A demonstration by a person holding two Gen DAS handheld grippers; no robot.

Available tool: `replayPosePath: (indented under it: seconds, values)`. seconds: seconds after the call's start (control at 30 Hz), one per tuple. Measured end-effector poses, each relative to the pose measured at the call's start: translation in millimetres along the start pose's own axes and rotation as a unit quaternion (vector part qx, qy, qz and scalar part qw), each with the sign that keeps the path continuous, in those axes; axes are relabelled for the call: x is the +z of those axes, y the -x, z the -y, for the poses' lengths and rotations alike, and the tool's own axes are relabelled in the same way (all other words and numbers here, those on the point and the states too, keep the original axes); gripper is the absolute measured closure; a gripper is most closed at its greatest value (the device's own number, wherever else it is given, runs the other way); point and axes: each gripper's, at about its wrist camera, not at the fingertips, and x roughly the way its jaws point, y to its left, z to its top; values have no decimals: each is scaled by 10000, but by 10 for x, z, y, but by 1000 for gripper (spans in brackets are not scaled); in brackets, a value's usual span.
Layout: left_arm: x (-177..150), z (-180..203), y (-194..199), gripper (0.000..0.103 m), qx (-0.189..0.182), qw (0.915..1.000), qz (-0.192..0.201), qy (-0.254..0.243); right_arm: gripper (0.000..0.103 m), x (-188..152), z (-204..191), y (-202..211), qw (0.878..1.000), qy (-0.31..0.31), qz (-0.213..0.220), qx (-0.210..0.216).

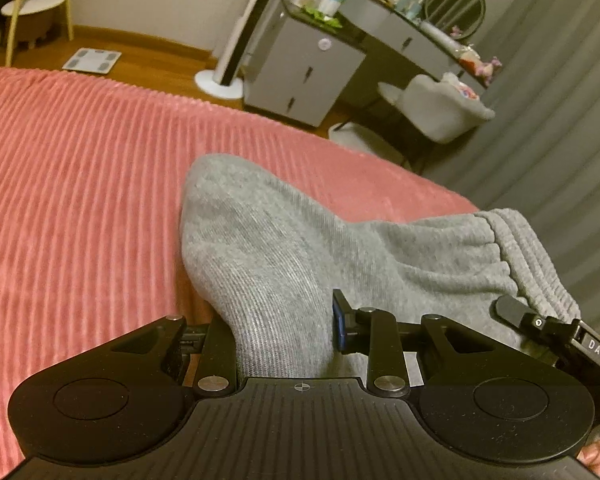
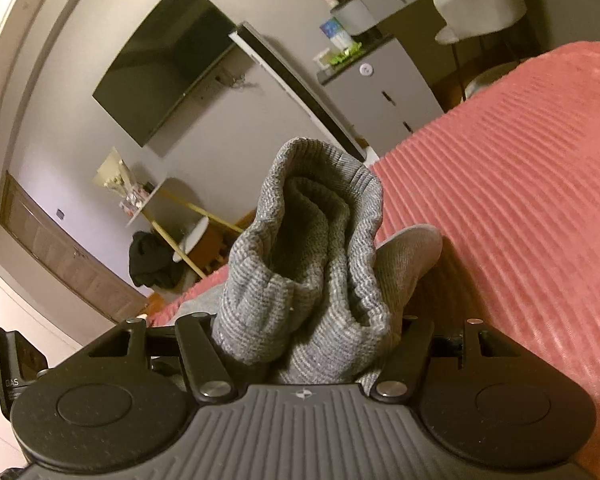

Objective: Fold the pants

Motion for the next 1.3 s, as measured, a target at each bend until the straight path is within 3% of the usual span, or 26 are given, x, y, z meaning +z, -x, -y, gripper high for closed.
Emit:
replayPosePath:
  seconds: [0.3, 0.57, 0.67, 0.73, 0.8, 0.87, 0.93, 0.97, 1.0, 1.1, 1.2, 1.27, 1.3]
  values:
    - [-106, -26, -165, 71, 237, 9991, -158, -328, 40, -167, 22, -126, 9994, 239, -147, -204]
    - [-294, -100, -260, 69, 352, 9981, -368, -333, 38, -377, 323, -183, 9978, -195, -419, -471]
    - [-335, -150, -299, 59, 513, 9973, -478, -227, 33, -436, 353, -220, 9962, -105, -526, -693]
    - [-377, -233, -270, 41, 810, 9956, -465, -54, 17, -457, 330, -184, 9922, 167, -517, -1123]
    - [-431, -297, -137, 18, 1357, 9907, -104, 8, 6, -459, 270, -60, 9818, 597, -245, -1787]
    - [-499, -273, 34, 11, 2108, 9756, 556, -275, 4, -477, 165, 101, 9764, 962, 103, -1929]
    - [-549, -179, 112, 11, 2751, 9530, 1035, -731, 4, -524, 15, 182, 9641, 1380, 452, -2223]
    - [-549, -130, 104, 11, 2759, 9508, 1042, -947, 4, -551, -60, 180, 9592, 1589, 528, -2276]
    - [-536, -67, 75, 11, 2603, 9538, 951, -1156, 4, -576, -111, 165, 9580, 1699, 588, -2235]
    - [-443, 89, -47, 11, 2372, 9563, 899, -1452, 14, -657, -223, 12, 9592, 1881, 468, -2057]
    - [-276, 163, -191, 11, 2481, 9502, 1026, -1584, 20, -676, -253, -144, 9532, 1880, 364, -2340]
    - [-156, 149, -282, 11, 2449, 9530, 965, -1498, 19, -631, -186, -106, 9603, 1623, 419, -2229]
    - [-132, 138, -350, 11, 2380, 9565, 902, -1424, 13, -564, -146, -105, 9667, 1435, 414, -2077]
